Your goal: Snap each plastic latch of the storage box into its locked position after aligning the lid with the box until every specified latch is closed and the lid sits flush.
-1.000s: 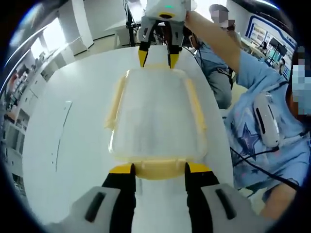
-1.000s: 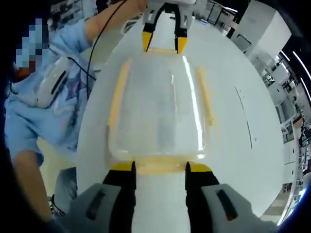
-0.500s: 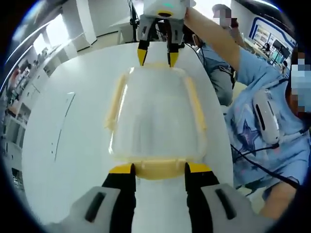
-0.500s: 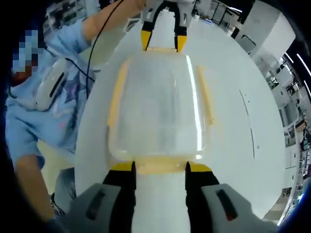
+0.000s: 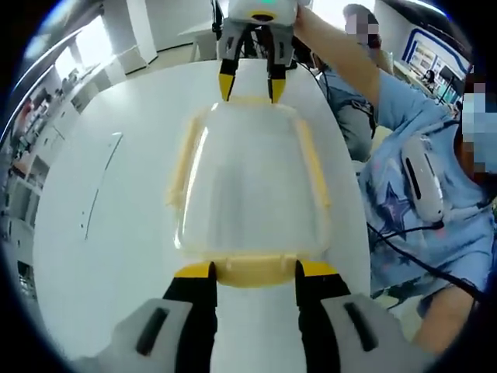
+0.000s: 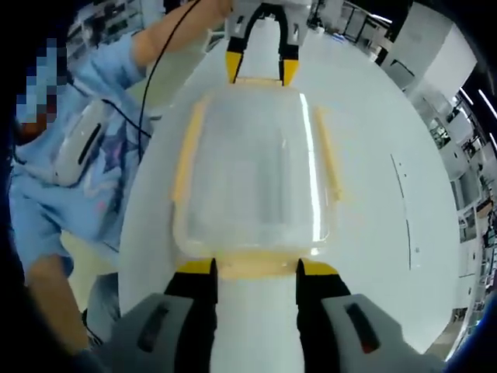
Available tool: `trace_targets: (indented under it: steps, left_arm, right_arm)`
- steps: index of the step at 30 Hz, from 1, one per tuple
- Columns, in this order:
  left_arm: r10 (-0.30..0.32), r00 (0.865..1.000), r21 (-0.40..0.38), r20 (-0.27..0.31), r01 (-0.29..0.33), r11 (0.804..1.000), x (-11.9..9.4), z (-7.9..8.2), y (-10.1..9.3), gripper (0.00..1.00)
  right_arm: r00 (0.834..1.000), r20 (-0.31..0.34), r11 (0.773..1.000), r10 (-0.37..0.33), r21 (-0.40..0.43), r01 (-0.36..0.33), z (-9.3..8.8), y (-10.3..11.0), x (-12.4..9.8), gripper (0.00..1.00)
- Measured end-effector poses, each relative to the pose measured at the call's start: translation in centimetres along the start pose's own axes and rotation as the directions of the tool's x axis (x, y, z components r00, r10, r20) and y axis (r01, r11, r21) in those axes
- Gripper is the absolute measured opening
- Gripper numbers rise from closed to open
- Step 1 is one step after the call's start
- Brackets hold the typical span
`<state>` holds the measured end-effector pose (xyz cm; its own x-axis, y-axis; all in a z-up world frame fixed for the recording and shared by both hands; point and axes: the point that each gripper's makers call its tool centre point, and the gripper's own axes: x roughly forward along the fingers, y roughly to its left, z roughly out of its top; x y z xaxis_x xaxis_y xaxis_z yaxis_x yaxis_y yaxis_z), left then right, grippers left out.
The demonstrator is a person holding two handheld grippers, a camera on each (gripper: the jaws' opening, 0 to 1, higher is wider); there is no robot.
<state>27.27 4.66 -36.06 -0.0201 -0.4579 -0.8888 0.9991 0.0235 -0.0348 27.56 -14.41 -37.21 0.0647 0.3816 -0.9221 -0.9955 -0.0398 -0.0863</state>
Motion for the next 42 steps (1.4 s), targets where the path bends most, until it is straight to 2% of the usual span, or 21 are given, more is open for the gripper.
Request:
trace_targets:
  steps: [15, 21, 42]
  left_arm:
    - [-0.016, 1.000, -0.011, 0.000, 0.016, 1.000, 0.1, -1.6, 0.2, 0.39]
    - [-0.020, 1.000, -0.013, 0.013, 0.020, 1.000, 0.3, -1.8, 0.2, 0.39]
    - [-0.024, 1.000, -0.012, -0.013, 0.024, 1.000, 1.2, -2.9, 0.2, 0.38]
  right_arm:
    - [1.000, -0.006, 1.000, 0.017, 0.002, -0.017, 0.8, 0.0, 1.2, 0.38]
    - [0.999, -0.027, 1.000, 0.024, 0.006, -0.024, 1.0, 0.2, 1.5, 0.38]
    - [0.998, -0.053, 0.999, 0.028, 0.032, -0.026, 1.4, 1.5, 2.5, 0.38]
